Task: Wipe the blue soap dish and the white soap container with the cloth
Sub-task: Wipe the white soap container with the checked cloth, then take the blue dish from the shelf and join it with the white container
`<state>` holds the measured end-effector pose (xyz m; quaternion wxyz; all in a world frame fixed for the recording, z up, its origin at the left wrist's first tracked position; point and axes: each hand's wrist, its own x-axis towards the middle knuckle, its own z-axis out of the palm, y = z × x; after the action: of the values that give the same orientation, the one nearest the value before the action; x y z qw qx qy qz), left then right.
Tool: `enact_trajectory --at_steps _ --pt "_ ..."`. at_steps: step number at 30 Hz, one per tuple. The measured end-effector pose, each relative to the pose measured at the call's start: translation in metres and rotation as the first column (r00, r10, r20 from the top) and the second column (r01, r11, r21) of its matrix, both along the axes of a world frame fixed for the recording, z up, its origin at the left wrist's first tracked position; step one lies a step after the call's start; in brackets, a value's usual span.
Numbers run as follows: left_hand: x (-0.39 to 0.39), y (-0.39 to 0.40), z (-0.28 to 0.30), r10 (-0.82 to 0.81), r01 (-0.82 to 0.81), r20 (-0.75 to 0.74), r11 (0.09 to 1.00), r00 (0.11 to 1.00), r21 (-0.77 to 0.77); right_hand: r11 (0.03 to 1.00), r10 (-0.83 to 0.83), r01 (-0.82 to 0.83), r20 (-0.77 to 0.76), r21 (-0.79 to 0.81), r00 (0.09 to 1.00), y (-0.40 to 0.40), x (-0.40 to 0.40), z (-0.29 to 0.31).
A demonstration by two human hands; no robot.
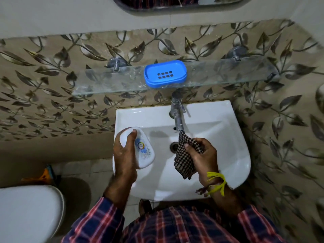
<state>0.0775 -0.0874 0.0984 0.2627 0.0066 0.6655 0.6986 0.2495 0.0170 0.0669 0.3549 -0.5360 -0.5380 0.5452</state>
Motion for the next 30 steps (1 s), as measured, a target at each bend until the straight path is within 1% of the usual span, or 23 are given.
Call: enact_trajectory --at_steps 1,2,4,6,9,11,14,18,22,24,27,30 --pt "0.001 -0.002 -0.001 0.0 -0.001 -0.058 1.0 0.998 -0.015 0.999 -0.027 0.028 0.008 -0.024 1.0 0.001 0.002 -0.002" --pt "0.001 -0.003 -0.003 -0.009 0.006 -0.1 0.999 0.995 -0.032 0.999 -0.031 0.031 0.023 -0.014 0.999 0.002 0.004 -0.001" --pt "0.001 -0.005 -0.006 -0.03 0.019 -0.156 0.997 0.987 -0.07 0.998 0.002 -0.005 0.066 0.056 0.998 0.004 0.005 0.003" --pt "0.001 -0.006 -0.009 -0.045 0.03 -0.181 0.996 0.983 -0.089 0.992 0.039 -0.052 0.115 0.117 0.993 0.009 0.002 0.007" --pt "0.002 -0.01 -0.012 -0.046 0.028 -0.203 0.996 0.978 -0.089 0.978 0.11 -0.143 0.21 0.151 0.972 0.014 -0.009 0.012" --pt "-0.001 -0.012 -0.012 -0.04 0.02 -0.204 0.995 0.978 -0.098 0.96 0.159 -0.222 0.318 0.173 0.935 0.016 -0.02 0.014" --pt "-0.008 -0.017 -0.011 -0.024 -0.002 -0.198 0.992 0.98 -0.129 0.912 0.24 -0.369 0.495 0.181 0.835 0.016 -0.041 0.021" --pt "-0.023 -0.033 -0.014 0.03 -0.071 -0.216 0.98 0.976 -0.185 0.861 0.346 -0.492 0.561 0.127 0.752 0.021 -0.077 0.025" --pt "-0.041 -0.05 -0.018 0.032 -0.114 -0.281 0.953 0.959 -0.281 0.815 0.447 -0.576 0.557 0.069 0.7 0.03 -0.12 0.016" --pt "-0.049 -0.055 -0.02 0.037 -0.115 -0.259 0.949 0.965 -0.295 0.789 0.504 -0.613 0.538 0.03 0.676 0.035 -0.145 0.011" --pt "-0.059 -0.061 -0.024 0.083 -0.143 -0.234 0.956 0.969 -0.255 0.74 0.597 -0.672 0.453 0.007 0.662 0.046 -0.182 0.007" --pt "-0.068 -0.063 -0.025 0.162 -0.195 -0.186 0.965 0.969 -0.177 0.695 0.664 -0.717 0.336 0.052 0.668 0.063 -0.216 0.004"
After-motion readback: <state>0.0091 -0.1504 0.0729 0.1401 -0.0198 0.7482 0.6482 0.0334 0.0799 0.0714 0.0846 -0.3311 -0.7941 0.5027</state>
